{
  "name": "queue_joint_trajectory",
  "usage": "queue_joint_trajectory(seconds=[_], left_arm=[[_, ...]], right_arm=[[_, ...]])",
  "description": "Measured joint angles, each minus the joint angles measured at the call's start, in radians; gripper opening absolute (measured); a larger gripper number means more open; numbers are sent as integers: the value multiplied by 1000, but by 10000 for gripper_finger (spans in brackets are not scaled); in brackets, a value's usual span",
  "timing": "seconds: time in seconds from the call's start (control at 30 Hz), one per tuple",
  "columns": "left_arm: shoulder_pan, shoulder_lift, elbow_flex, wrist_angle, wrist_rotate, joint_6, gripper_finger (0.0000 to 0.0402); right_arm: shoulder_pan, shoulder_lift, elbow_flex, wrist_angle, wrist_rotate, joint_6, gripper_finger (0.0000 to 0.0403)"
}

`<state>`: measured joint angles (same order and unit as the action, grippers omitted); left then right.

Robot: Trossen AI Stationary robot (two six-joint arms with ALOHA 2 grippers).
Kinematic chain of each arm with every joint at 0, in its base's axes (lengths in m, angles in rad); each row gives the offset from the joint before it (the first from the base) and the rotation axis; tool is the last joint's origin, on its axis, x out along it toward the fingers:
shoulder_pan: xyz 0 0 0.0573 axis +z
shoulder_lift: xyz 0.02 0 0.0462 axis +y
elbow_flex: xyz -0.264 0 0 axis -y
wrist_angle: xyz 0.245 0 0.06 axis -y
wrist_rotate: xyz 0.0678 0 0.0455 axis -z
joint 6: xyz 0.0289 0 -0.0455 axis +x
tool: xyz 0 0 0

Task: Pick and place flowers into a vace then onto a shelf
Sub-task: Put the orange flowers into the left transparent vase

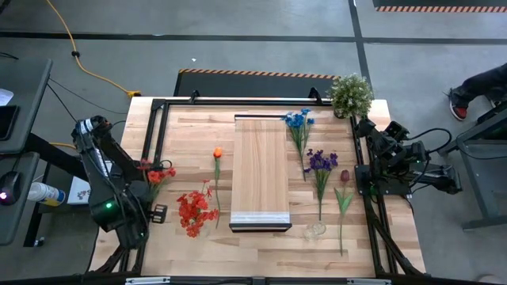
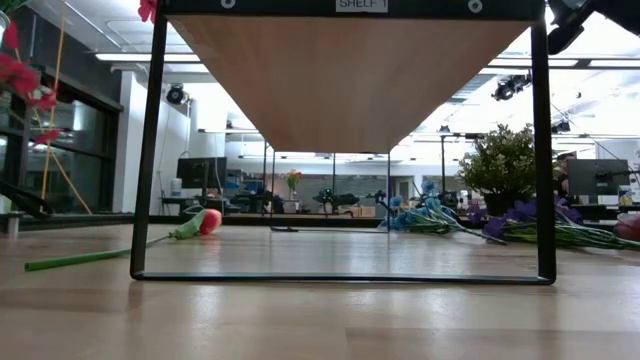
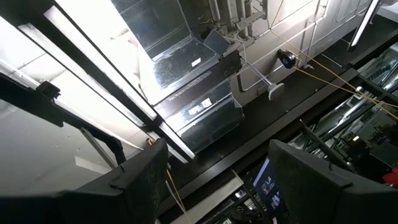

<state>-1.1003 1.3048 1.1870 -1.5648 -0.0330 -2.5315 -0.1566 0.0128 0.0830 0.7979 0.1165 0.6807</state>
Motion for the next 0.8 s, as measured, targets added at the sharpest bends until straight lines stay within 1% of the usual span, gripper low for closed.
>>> queue_joint_trajectory(seconds=[0.13, 0.23, 0.47, 0.7, 0.8], left_arm=[[-1, 0, 0, 9, -5, -5, 35], [-1, 0, 1, 9, -40, -4, 35], [-22, 0, 53, -5, -209, 6, 35], [-40, 0, 86, -6, -219, 7, 35], [-40, 0, 103, -6, -239, 11, 35]], right_arm=[[0, 0, 0, 0, 0, 0, 268], [0, 0, 0, 0, 0, 0, 267], [0, 0, 0, 0, 0, 0, 268], [0, 0, 0, 0, 0, 0, 267], [0, 0, 0, 0, 0, 0, 268]])
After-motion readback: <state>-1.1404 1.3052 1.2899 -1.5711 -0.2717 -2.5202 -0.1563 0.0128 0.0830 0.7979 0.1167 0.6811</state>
